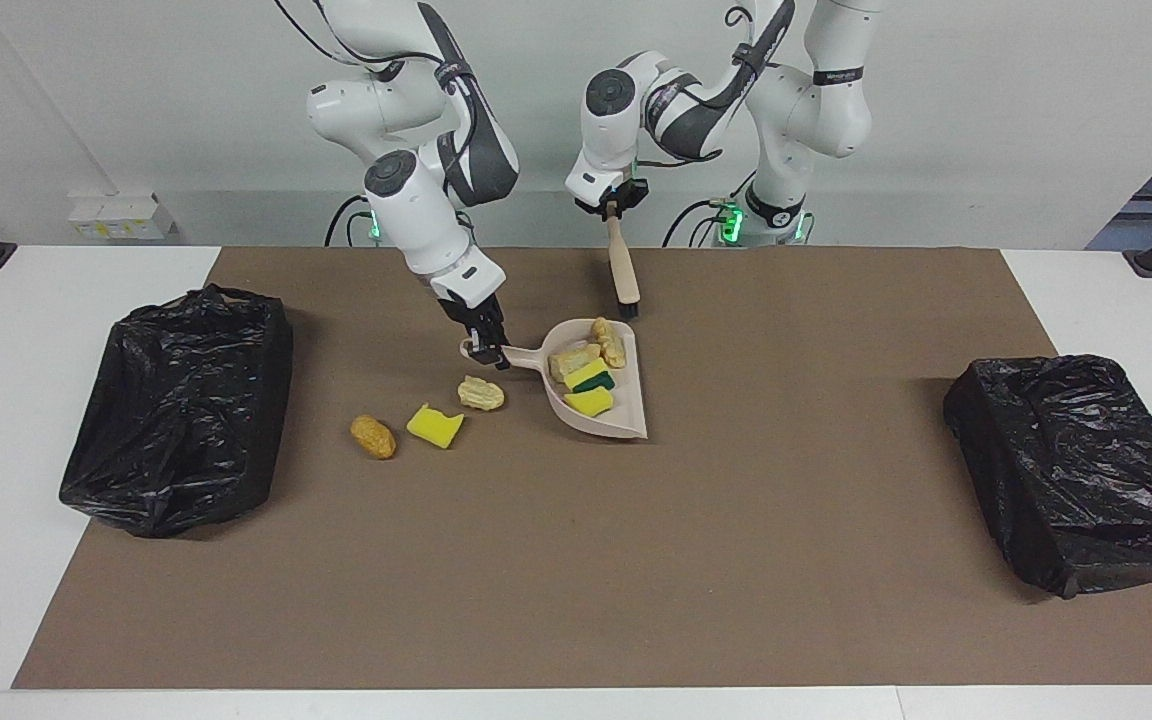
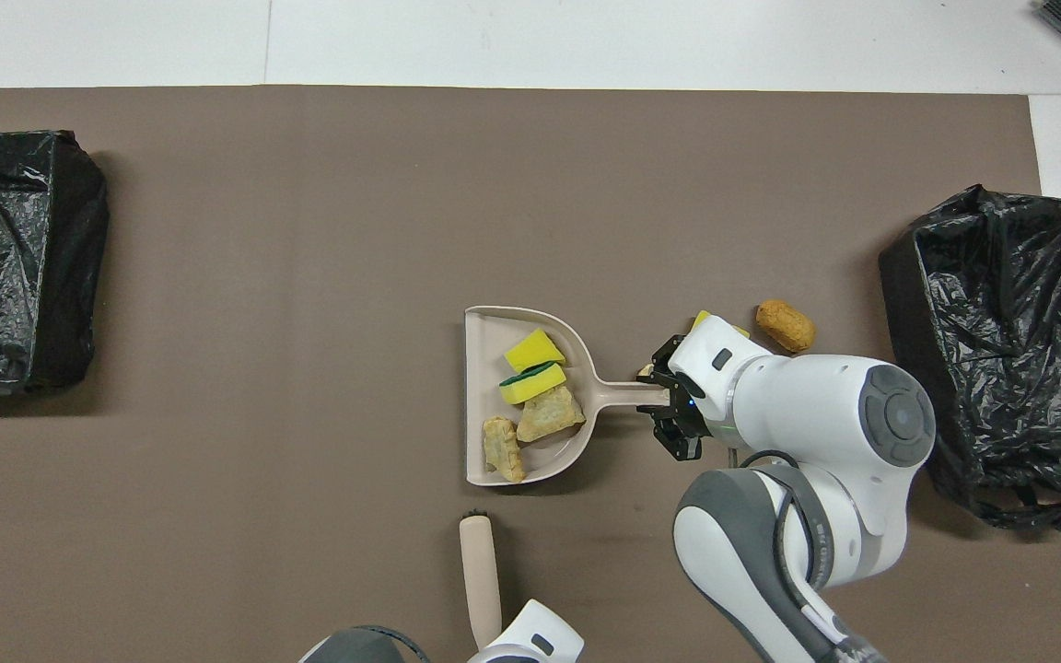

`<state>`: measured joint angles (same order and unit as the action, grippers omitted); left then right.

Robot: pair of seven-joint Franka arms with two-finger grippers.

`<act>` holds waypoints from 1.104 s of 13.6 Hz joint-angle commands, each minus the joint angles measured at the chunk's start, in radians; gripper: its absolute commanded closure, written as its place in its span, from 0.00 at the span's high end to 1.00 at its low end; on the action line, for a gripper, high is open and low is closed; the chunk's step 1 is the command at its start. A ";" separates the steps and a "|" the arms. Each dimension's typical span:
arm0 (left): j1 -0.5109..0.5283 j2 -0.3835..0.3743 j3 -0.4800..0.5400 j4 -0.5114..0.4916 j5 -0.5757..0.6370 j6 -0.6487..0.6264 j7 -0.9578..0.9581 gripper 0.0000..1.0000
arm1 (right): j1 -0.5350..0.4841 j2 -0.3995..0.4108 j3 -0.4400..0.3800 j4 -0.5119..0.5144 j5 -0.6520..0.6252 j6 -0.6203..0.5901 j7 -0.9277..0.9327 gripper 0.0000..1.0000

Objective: Sweep and dump trash in bin
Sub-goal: 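Carry the dustpan with the right gripper over the nearer black bag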

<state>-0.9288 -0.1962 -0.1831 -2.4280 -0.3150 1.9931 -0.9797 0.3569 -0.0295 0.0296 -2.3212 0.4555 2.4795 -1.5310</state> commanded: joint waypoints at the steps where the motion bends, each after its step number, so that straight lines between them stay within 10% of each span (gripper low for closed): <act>1: -0.031 -0.042 0.010 -0.055 0.017 0.059 -0.002 0.00 | -0.033 -0.032 0.006 -0.015 0.092 0.006 -0.072 0.00; 12: 0.007 -0.017 0.013 -0.063 0.001 0.105 0.093 0.01 | -0.438 -0.075 -0.003 0.265 0.103 -0.581 -0.372 0.00; 15: 0.042 -0.008 0.014 -0.062 0.001 0.096 0.151 0.35 | -0.574 -0.044 -0.002 0.364 0.054 -0.733 -0.440 0.00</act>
<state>-0.9158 -0.1944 -0.1688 -2.4714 -0.3150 2.0842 -0.8770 -0.1473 -0.1051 0.0171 -2.0319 0.5303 1.8270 -1.9318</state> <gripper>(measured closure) 0.731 0.665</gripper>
